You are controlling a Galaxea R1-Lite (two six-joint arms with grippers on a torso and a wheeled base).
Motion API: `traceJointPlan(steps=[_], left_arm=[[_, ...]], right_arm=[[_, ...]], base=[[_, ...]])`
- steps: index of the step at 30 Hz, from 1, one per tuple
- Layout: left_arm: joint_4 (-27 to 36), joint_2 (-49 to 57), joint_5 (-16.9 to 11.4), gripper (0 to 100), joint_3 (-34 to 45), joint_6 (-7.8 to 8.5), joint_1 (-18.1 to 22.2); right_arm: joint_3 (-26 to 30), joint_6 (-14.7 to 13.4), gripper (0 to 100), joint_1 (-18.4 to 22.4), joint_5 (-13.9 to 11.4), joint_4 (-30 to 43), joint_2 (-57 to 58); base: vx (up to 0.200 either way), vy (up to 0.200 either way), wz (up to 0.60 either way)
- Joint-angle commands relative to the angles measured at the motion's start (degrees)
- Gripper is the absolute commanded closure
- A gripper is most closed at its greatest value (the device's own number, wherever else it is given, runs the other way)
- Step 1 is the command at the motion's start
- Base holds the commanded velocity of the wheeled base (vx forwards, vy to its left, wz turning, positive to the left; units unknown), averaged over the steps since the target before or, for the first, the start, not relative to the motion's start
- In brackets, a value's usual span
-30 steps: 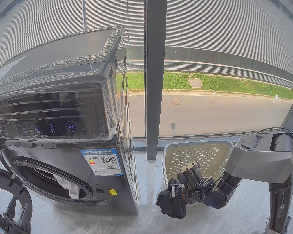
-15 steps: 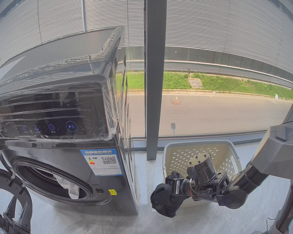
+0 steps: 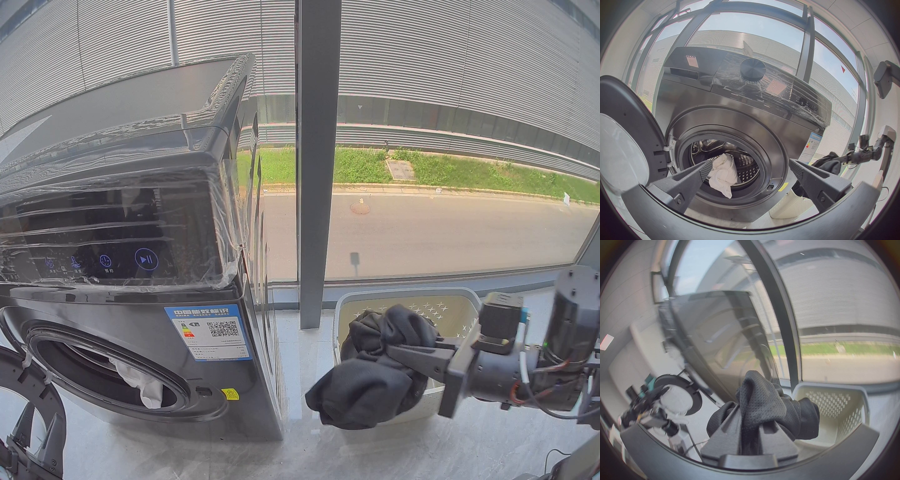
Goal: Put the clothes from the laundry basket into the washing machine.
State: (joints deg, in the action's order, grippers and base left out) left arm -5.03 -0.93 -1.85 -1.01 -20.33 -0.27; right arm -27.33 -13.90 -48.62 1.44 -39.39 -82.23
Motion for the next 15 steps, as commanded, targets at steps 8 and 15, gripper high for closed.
traceJointPlan(steps=[8, 15], left_arm=[[-0.1, 0.9, -0.6, 0, 0.9, 0.65, 0.0], [-0.1, 0.9, -1.0, 0, 0.9, 0.73, 0.0]], right_arm=[[6.3, 7.4, 100, -0.8, -9.9, -0.1, 17.8], [9.8, 7.4, 100, -1.5, -11.9, -0.1, 18.7]], base=[[-0.025, 0.000, 0.00], [-0.200, 0.000, 0.00]])
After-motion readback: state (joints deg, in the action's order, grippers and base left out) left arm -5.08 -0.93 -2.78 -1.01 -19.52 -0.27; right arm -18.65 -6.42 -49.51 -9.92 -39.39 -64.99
